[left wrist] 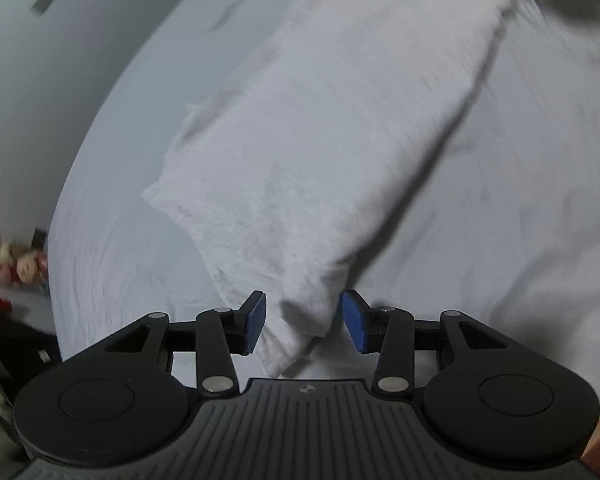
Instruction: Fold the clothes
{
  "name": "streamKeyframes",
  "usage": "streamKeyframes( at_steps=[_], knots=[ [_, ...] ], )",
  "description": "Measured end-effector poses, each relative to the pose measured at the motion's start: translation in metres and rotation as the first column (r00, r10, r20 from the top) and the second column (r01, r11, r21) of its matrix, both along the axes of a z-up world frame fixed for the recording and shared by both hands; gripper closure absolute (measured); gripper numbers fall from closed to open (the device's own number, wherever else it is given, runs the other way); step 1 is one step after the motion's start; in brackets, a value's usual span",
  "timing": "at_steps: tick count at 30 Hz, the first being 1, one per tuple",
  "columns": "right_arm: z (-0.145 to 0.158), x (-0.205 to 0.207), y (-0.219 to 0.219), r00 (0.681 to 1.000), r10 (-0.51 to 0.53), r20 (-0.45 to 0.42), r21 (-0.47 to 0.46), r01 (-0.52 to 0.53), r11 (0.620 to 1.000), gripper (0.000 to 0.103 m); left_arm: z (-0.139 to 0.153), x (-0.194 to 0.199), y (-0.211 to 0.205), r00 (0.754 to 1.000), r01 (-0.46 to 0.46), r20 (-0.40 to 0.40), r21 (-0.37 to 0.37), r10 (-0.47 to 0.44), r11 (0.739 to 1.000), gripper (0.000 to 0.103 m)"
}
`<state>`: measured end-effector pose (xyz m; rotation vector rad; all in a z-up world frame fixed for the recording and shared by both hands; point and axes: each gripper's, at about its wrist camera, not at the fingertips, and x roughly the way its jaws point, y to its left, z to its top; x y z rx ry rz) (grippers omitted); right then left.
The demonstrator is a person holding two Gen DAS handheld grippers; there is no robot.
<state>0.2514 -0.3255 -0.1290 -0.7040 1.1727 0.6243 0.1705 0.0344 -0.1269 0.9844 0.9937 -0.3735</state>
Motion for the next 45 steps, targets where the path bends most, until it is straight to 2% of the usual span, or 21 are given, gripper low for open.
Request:
streamKeyframes(
  at_steps=[3,7,11,14,16,18,20,22,23,26,30,32,34,39,41,45],
  knots=[
    [-0.018,-0.018,0.015,0.979,0.2,0.033,-0.125,-0.194,0.973,0.056,-0.015,0.001,-0.003,1.0,0.031,0.003,0.048,-0.031,0.998,0.062],
    [-0.033,-0.033,0.025,0.938,0.344,0.04,-0.206,-0.329,0.922,0.055,-0.034,-0.001,-0.005,0.996,0.094,-0.004,0.112,-0.094,0.989,0.062],
    [-0.055,-0.046,0.035,0.867,0.499,0.016,-0.305,-0.471,0.828,0.045,-0.049,-0.004,-0.003,0.99,0.142,-0.007,0.172,-0.143,0.975,0.062],
    [-0.072,-0.048,0.036,0.824,0.567,-0.009,-0.381,-0.527,0.76,0.045,-0.055,0.002,0.0,0.988,0.147,0.008,0.192,-0.152,0.97,0.063],
    [-0.076,-0.048,0.034,0.803,0.596,-0.01,-0.408,-0.548,0.731,0.045,-0.055,0.009,0.003,0.991,0.13,0.002,0.178,-0.132,0.975,0.068],
    [-0.08,-0.047,0.032,0.782,0.623,-0.013,-0.429,-0.567,0.703,0.048,-0.054,0.014,0.004,0.993,0.118,-0.016,0.161,-0.117,0.98,0.071],
    [-0.081,-0.046,0.031,0.773,0.634,-0.001,-0.449,-0.567,0.69,0.066,-0.053,0.017,0.003,0.994,0.11,-0.017,0.159,-0.108,0.981,0.08],
    [-0.08,-0.045,0.031,0.771,0.637,0.002,-0.456,-0.566,0.687,0.071,-0.05,0.02,0.004,0.995,0.097,-0.014,0.154,-0.096,0.983,0.085],
    [-0.078,-0.045,0.03,0.772,0.636,-0.001,-0.45,-0.568,0.689,0.077,-0.048,0.021,0.004,0.996,0.089,-0.016,0.145,-0.087,0.985,0.086],
    [-0.07,-0.047,0.026,0.769,0.639,0.0,-0.437,-0.575,0.692,0.084,-0.041,0.021,0.005,0.997,0.075,-0.019,0.136,-0.073,0.988,0.089],
    [-0.048,-0.047,0.026,0.783,0.622,-0.012,-0.405,-0.573,0.713,0.086,-0.027,0.02,0.006,0.997,0.08,-0.008,0.173,-0.08,0.982,0.09],
    [-0.032,-0.048,0.031,0.795,0.606,-0.041,-0.341,-0.581,0.739,0.088,-0.021,0.019,0.009,0.996,0.086,0.007,0.211,-0.09,0.974,0.09],
    [-0.022,-0.051,0.036,0.795,0.603,-0.071,-0.297,-0.594,0.748,0.088,-0.016,0.022,0.014,0.995,0.089,0.022,0.249,-0.097,0.964,0.09],
    [0.004,-0.074,0.059,0.752,0.633,-0.186,-0.137,-0.657,0.741,0.088,-0.006,0.046,0.038,0.995,0.025,0.079,0.337,-0.054,0.941,0.09],
    [0.014,-0.088,0.072,0.73,0.65,-0.211,-0.045,-0.671,0.74,0.088,-0.006,0.055,0.046,0.994,-0.003,0.107,0.375,-0.04,0.927,0.09],
    [0.022,-0.106,0.091,0.699,0.677,-0.229,0.065,-0.683,0.727,0.088,-0.014,0.068,0.058,0.989,-0.062,0.146,0.426,-0.001,0.902,0.09]
  ],
)
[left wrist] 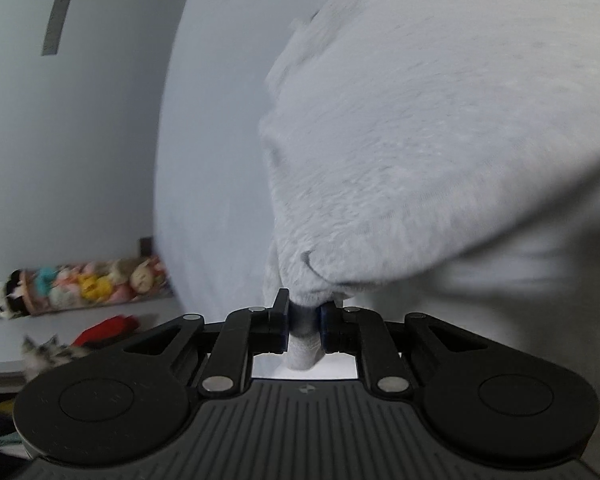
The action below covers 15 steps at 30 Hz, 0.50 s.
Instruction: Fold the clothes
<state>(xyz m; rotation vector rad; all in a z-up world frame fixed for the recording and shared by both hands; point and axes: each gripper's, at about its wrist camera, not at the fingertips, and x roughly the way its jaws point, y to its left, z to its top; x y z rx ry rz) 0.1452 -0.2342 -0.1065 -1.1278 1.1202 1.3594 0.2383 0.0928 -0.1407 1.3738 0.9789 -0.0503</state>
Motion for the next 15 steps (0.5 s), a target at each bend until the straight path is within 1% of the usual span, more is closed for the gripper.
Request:
streamKeyframes(
  at_steps=[2,4,7,11,12,13,14,15],
  knots=[
    [0.005,-0.013,0.014,0.999,0.015,-0.051,0.053,-0.012,0.999,0.088,-0.003,0.001,0.004,1.0,-0.018,-0.007,-0.008,0.018,1.0,0.09],
    [0.005,-0.019,0.019,0.998,0.021,-0.055,0.067,-0.017,0.998,0.088,-0.005,0.001,0.008,0.999,-0.034,-0.015,-0.023,0.033,0.999,0.087],
    [0.003,-0.025,0.022,0.999,0.024,-0.035,0.066,-0.022,0.998,0.088,-0.003,-0.01,0.013,0.999,-0.043,-0.032,-0.073,0.041,0.996,0.083],
    [0.008,-0.025,0.009,1.0,0.024,-0.017,0.088,-0.022,0.996,0.083,0.008,-0.025,0.018,0.998,-0.057,-0.043,-0.155,0.051,0.986,0.073],
    [0.013,-0.025,0.007,1.0,0.029,-0.006,0.101,-0.028,0.995,0.083,0.012,-0.029,0.019,0.998,-0.06,-0.044,-0.178,0.053,0.982,0.073],
    [0.011,-0.021,0.015,0.999,0.035,0.004,0.11,-0.036,0.993,0.083,0.018,-0.035,0.017,0.998,-0.057,-0.041,-0.203,0.049,0.978,0.073],
    [0.006,-0.015,0.024,0.999,0.037,0.009,0.109,-0.038,0.993,0.083,0.026,-0.043,0.012,0.999,-0.042,-0.033,-0.227,0.035,0.973,0.073],
    [0.009,-0.014,0.02,0.999,0.039,0.018,0.107,-0.04,0.993,0.082,0.032,-0.05,0.005,1.0,-0.02,-0.027,-0.247,0.014,0.969,0.073]
  ],
)
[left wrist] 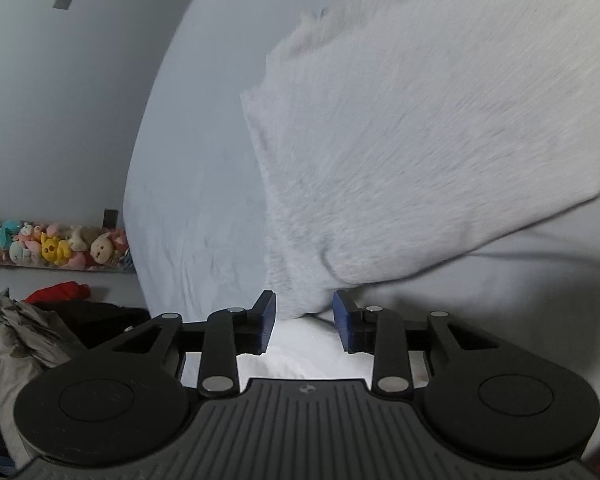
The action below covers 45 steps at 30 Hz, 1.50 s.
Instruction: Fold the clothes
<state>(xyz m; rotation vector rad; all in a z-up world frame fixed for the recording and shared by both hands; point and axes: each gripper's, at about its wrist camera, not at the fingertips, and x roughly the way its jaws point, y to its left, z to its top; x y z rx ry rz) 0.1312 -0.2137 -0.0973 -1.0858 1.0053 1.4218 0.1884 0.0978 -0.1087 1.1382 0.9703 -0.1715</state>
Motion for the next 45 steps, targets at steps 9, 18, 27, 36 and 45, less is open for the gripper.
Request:
streamKeyframes(
  at_steps=[9,18,27,36,45],
  knots=[
    [0.0,0.016,-0.026,0.988,-0.028,0.15,-0.055,0.037,0.998,0.054,0.027,-0.086,-0.096,0.961,0.277,0.033,-0.176,-0.275,0.945,0.062],
    [-0.02,0.019,-0.064,0.946,0.053,0.32,-0.127,-0.013,0.992,0.046,-0.007,-0.144,-0.18,0.903,0.398,-0.032,-0.316,-0.429,0.861,0.061],
    [-0.055,0.022,-0.092,0.877,0.21,0.432,-0.17,-0.149,0.974,0.045,-0.065,-0.147,-0.217,0.878,0.457,-0.033,-0.245,-0.478,0.855,0.062],
    [-0.087,0.04,-0.09,0.84,0.277,0.466,-0.159,-0.228,0.96,0.045,-0.089,-0.128,-0.23,0.865,0.473,-0.054,-0.241,-0.498,0.847,0.067],
    [-0.106,0.053,-0.079,0.823,0.329,0.463,-0.163,-0.285,0.944,0.05,-0.108,-0.106,-0.244,0.869,0.44,-0.099,-0.288,-0.484,0.85,0.081]
  ],
)
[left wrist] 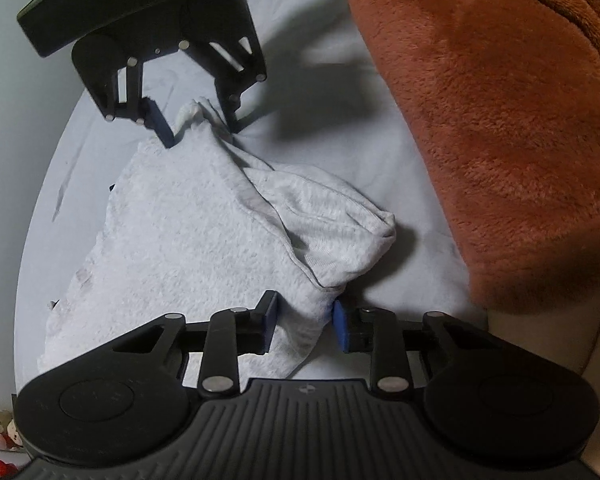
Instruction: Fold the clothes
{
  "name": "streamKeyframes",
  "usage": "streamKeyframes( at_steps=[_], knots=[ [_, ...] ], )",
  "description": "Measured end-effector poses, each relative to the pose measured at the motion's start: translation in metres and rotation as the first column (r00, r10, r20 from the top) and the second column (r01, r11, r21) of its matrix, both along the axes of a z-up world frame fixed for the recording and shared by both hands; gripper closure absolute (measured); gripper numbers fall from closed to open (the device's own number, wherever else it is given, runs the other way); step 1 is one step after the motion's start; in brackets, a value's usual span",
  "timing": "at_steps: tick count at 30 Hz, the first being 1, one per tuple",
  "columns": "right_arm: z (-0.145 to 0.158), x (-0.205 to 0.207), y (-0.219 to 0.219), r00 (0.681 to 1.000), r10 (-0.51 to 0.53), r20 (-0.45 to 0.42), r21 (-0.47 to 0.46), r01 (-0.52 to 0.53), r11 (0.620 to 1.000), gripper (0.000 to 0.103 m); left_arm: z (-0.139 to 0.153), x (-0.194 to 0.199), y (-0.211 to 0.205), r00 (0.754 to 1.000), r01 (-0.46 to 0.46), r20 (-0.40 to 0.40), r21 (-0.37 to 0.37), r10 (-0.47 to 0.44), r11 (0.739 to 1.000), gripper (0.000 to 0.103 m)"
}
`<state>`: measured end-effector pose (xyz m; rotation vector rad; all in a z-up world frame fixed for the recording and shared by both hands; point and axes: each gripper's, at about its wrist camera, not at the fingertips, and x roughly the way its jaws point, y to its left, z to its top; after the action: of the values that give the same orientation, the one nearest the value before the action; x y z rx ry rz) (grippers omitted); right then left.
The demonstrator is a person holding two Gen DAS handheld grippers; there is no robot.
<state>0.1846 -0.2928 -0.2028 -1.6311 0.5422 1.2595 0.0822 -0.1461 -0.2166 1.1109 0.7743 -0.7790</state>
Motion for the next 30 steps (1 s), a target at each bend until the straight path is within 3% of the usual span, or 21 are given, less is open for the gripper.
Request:
streamKeyframes(
  at_steps=[5,11,16,26,30],
  knots=[
    [0.003,0.006,0.008,1.0,-0.001,-0.006,0.019,0.002,1.0,0.081,0.004,0.008,0.003,0.999,-0.034,-0.024,-0.043,0.033,0.998,0.09],
    [0.016,0.01,0.014,1.0,-0.012,0.011,0.044,0.011,0.999,0.095,0.021,0.021,0.015,0.995,-0.101,-0.016,-0.116,0.1,0.988,0.091],
    [0.036,0.015,0.023,0.998,-0.032,0.05,0.09,0.028,0.996,0.097,0.042,0.033,0.03,0.987,-0.151,0.04,-0.136,0.158,0.979,0.091],
    [0.082,0.04,0.064,0.988,-0.089,0.129,0.194,0.063,0.979,0.098,0.095,0.067,0.076,0.942,-0.281,0.134,-0.185,0.308,0.942,0.091],
    [0.086,0.053,0.088,0.989,-0.119,0.082,0.201,0.101,0.974,0.098,0.093,0.083,0.091,0.928,-0.332,0.102,-0.207,0.357,0.92,0.091]
  ],
)
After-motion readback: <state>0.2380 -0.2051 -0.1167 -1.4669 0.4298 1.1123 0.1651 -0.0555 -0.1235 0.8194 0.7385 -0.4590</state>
